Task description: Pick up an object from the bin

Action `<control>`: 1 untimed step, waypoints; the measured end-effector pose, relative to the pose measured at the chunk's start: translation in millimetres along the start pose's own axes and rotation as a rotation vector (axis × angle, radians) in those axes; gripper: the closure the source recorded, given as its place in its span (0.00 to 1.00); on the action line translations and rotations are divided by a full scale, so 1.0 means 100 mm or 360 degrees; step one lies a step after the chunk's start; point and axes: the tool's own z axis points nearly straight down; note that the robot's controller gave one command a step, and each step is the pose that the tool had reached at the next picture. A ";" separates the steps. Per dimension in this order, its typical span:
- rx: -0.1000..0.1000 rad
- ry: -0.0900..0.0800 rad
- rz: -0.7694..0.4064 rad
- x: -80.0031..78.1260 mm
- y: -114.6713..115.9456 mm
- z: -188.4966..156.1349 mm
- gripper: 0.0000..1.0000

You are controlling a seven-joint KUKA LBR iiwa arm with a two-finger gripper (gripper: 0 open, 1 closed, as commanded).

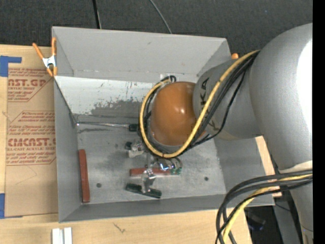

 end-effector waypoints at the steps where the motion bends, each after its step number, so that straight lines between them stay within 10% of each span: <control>1: 0.0002 -0.0037 -0.0424 0.00 -0.03 0.14 1.00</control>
Offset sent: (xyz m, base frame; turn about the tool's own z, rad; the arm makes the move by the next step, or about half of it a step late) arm 0.0000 0.0000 0.0000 0.0000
